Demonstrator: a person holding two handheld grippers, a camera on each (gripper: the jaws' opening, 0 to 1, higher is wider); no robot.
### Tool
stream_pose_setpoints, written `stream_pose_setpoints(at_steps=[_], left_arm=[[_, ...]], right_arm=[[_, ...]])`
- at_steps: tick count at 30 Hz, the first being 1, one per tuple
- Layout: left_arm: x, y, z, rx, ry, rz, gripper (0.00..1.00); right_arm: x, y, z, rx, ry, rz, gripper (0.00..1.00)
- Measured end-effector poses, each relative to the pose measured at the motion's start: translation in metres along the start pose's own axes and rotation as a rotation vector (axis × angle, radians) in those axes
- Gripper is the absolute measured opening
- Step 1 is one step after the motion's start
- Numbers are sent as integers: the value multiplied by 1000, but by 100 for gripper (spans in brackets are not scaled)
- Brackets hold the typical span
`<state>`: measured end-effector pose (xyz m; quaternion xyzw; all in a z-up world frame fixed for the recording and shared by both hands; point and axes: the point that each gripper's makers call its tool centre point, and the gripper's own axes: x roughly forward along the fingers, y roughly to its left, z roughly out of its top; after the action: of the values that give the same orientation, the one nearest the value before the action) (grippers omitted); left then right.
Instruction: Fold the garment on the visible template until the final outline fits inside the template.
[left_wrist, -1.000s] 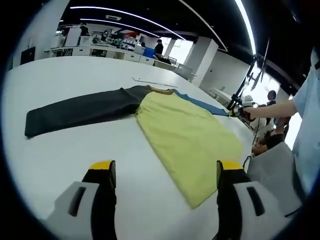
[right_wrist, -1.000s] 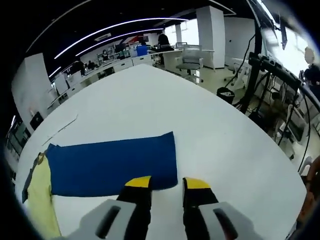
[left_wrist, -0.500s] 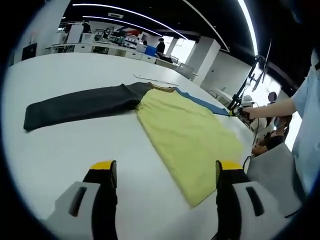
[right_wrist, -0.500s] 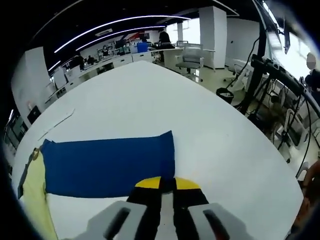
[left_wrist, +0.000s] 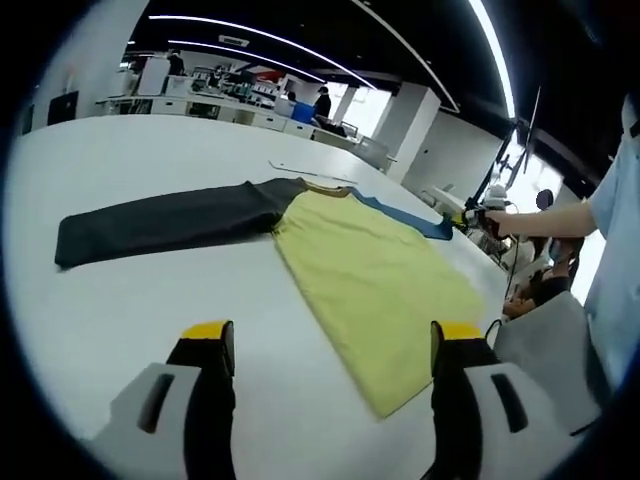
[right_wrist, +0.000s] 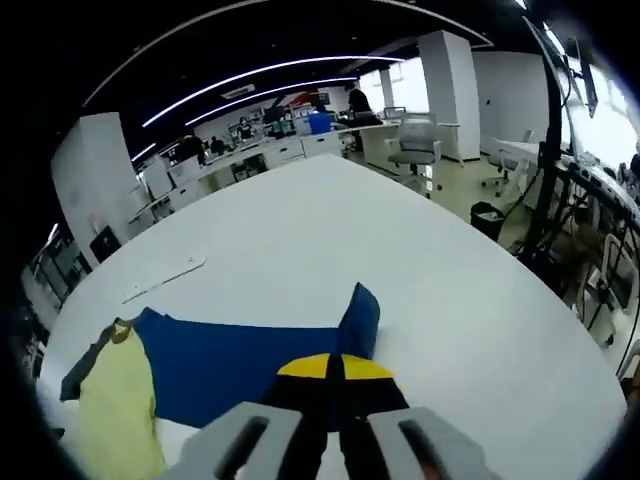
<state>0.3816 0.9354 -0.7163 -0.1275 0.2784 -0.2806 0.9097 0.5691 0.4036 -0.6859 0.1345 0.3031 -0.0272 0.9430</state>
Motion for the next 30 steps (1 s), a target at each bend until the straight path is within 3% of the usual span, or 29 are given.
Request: stream_pose_setpoints(at_steps=[4, 10, 11, 17, 22, 30], left_arm=[[-2, -2, 3, 21, 0, -1, 78], [-7, 0, 3, 32, -3, 8, 78], [-8, 0, 3, 34, -3, 11, 78], [-12, -1, -2, 22, -9, 20, 77], [-11, -2, -8, 16, -1, 24, 77], [-8, -5, -5, 2, -18, 22, 76]], right_arm=[[3, 44, 0, -99, 25, 76, 0], [1, 121, -6, -90, 31, 214, 0], [18, 117, 1, -90, 35, 244, 0], [40, 156, 1, -109, 47, 361, 0], [48, 195, -4, -131, 56, 439, 0], [50, 259, -23, -134, 72, 532, 0]])
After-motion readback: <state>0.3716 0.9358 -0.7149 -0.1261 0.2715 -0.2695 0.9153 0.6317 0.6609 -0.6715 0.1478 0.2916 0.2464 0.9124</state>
